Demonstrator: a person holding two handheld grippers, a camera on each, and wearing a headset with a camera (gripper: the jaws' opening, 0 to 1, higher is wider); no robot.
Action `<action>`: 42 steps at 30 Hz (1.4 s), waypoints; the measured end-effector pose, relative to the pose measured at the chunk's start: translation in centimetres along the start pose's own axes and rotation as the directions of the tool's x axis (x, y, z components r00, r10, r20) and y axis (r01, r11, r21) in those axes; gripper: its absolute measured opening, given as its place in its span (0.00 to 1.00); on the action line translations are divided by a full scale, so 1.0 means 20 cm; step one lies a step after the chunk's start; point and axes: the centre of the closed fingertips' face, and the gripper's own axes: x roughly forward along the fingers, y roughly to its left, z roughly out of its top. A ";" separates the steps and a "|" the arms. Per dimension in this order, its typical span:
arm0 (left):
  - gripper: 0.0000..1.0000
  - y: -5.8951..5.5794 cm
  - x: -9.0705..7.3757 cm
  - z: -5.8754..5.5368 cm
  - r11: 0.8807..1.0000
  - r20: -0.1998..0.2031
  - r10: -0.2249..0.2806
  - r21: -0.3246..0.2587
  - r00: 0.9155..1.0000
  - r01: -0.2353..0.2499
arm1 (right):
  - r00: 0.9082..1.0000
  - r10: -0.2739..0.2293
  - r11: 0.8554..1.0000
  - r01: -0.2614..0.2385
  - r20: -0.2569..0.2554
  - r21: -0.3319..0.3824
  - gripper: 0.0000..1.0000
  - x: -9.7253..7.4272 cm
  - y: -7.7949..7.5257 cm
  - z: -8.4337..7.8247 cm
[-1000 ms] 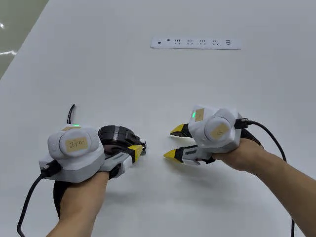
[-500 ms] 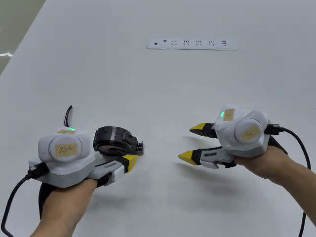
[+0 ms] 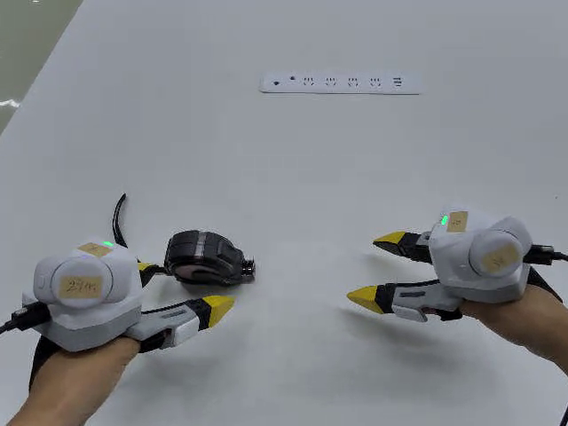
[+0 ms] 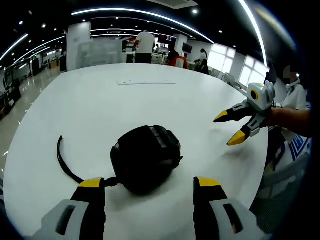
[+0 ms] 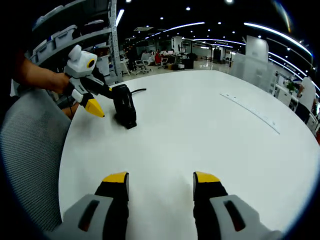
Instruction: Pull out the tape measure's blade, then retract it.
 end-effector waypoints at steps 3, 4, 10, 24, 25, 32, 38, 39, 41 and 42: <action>0.69 0.00 0.00 0.00 0.999 0.004 -0.022 0.026 1.000 0.022 | 1.000 -0.007 1.000 0.006 0.007 0.009 0.53 -0.03 0.00 -0.01; 0.69 0.00 -0.01 0.01 0.999 0.005 -0.029 0.033 1.000 0.028 | 1.000 -0.007 1.000 0.007 0.009 0.011 0.53 -0.03 0.00 -0.01; 0.71 -0.01 -0.02 0.02 0.993 0.028 -0.085 0.082 0.996 0.083 | 0.999 -0.013 0.999 0.012 0.032 0.030 0.57 -0.07 0.01 -0.01; 0.80 -0.03 -0.09 -0.01 0.975 0.042 -0.163 0.162 0.986 0.154 | 0.999 -0.025 0.999 0.023 0.042 0.047 0.67 -0.17 0.04 -0.08; 0.80 -0.03 -0.10 -0.01 0.973 0.044 -0.170 0.167 0.984 0.161 | 0.998 -0.027 0.998 0.025 0.048 0.051 0.67 -0.18 0.05 -0.08; 0.86 -0.02 -0.13 0.00 0.970 0.060 -0.181 0.177 0.982 0.168 | 0.997 -0.031 0.998 0.027 0.077 0.058 0.77 -0.21 0.06 -0.08; 0.94 -0.02 -0.16 0.01 0.962 0.089 -0.200 0.205 0.976 0.178 | 0.995 -0.030 0.998 0.024 0.093 0.065 0.86 -0.23 0.07 -0.08; 0.95 -0.02 -0.16 0.01 0.962 0.090 -0.201 0.208 0.975 0.179 | 0.995 -0.034 0.998 0.027 0.097 0.065 0.88 -0.23 0.07 -0.08; 0.97 -0.03 -0.16 0.01 0.959 0.087 -0.211 0.213 0.974 0.188 | 0.994 -0.035 0.997 0.028 0.103 0.067 0.90 -0.24 0.07 -0.08; 0.98 -0.03 -0.17 0.01 0.957 0.088 -0.213 0.220 0.973 0.190 | 0.994 -0.038 0.997 0.031 0.104 0.069 0.91 -0.24 0.07 -0.09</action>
